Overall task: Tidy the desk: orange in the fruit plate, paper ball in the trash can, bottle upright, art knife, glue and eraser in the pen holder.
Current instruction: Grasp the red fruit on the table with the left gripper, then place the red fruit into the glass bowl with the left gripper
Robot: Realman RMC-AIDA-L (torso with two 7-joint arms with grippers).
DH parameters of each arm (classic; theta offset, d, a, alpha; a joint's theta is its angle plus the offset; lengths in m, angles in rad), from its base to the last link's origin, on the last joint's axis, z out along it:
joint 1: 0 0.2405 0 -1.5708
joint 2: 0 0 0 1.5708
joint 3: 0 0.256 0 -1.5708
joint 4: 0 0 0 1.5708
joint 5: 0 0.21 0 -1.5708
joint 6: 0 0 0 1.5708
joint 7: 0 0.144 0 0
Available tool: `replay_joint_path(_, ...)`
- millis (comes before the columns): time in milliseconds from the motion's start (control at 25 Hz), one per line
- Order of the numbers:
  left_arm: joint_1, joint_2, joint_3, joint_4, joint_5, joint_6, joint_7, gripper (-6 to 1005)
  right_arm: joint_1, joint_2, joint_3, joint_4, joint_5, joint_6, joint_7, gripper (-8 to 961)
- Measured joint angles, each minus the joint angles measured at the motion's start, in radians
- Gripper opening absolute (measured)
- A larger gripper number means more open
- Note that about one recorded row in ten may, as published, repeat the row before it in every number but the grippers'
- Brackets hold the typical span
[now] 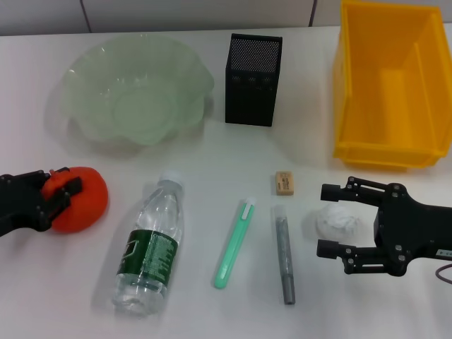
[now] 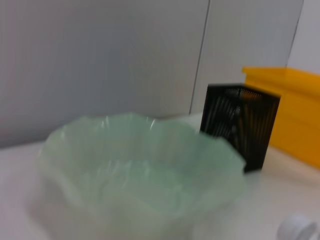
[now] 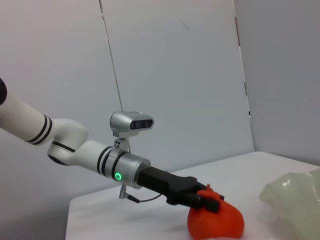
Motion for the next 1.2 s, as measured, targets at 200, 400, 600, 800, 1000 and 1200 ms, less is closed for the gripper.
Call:
replay_joint_path(200, 0.006, 0.008, -0.013, 0.017, -0.101, 0.133, -0.002, 266, -0.001, 0.000, 0.024, 0.000, 0.001, -0.008, 0.000, 835)
replay_joint_path(400, -0.050, 0.007, -0.014, 0.039, -0.212, 0.171, -0.015, 233, -0.005, 0.002, 0.099, 0.000, 0.002, -0.059, 0.000, 834)
replay_joint_path(600, -0.248, -0.006, 0.006, -0.050, -0.219, -0.088, -0.008, 173, -0.009, -0.001, 0.183, -0.015, 0.002, -0.149, 0.013, 834)
replay_joint_path(800, -0.386, -0.015, 0.024, -0.151, -0.222, -0.312, 0.021, 153, -0.011, -0.004, 0.239, -0.053, 0.002, -0.180, 0.056, 835)
replay_joint_path(1000, -0.421, -0.018, 0.053, -0.176, -0.225, -0.372, 0.037, 269, -0.012, -0.001, 0.234, -0.167, 0.002, -0.183, 0.190, 835)
replay_joint_path(1200, -0.377, -0.013, 0.055, -0.152, -0.227, -0.317, 0.038, 380, -0.004, 0.001, 0.196, -0.330, 0.002, -0.184, 0.344, 835)
